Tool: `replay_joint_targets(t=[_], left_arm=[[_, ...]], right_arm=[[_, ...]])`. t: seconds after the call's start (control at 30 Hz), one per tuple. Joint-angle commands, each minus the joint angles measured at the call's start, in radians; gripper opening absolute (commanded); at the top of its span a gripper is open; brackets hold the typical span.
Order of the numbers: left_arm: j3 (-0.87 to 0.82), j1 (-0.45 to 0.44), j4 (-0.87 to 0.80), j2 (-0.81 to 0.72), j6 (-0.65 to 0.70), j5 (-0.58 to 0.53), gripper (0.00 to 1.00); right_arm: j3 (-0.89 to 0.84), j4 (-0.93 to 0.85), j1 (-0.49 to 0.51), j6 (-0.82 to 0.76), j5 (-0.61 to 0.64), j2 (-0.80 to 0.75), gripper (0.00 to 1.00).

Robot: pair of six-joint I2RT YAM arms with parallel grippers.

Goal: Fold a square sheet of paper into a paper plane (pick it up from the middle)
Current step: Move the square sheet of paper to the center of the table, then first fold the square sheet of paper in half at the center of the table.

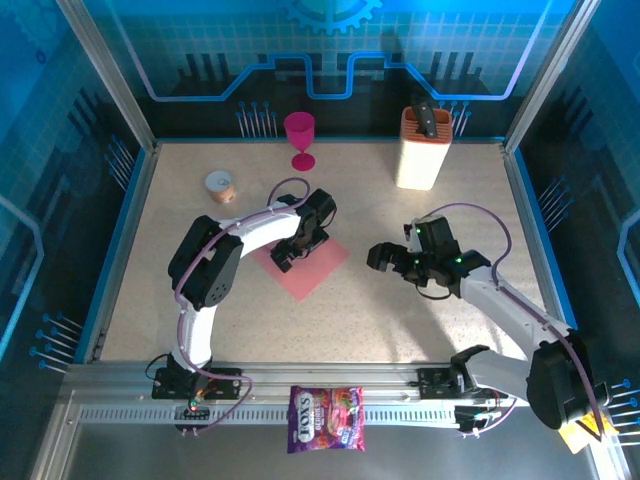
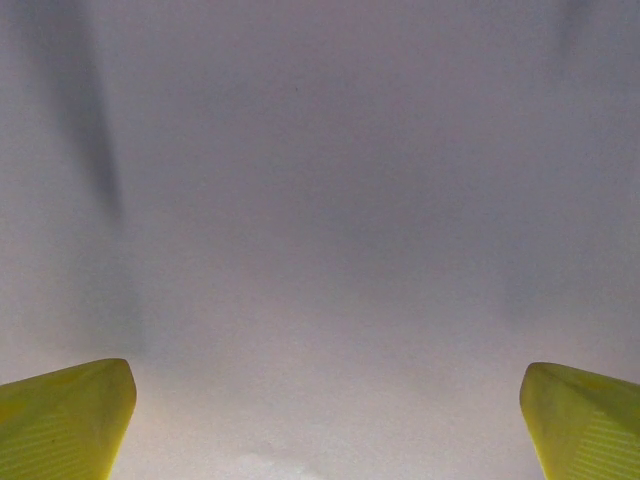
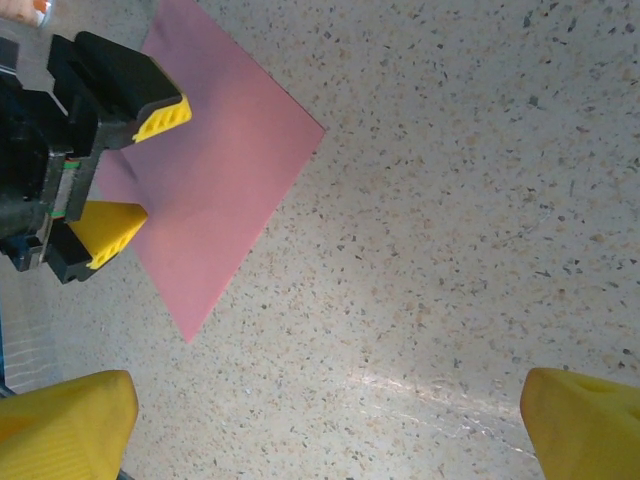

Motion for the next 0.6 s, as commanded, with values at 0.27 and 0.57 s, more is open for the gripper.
replay_joint_targets(t=[0.27, 0.57], left_arm=[[0.059, 0.004, -0.091, 0.040, 0.017, 0.015, 1.00], [0.036, 0.006, -0.074, 0.059, 0.006, 0.033, 1.00]], right_arm=[[-0.014, 0.050, -0.003, 0.004, -0.003, 0.021, 0.99], [-0.018, 0.045, -0.005, 0.006, 0.015, 0.006, 0.99]])
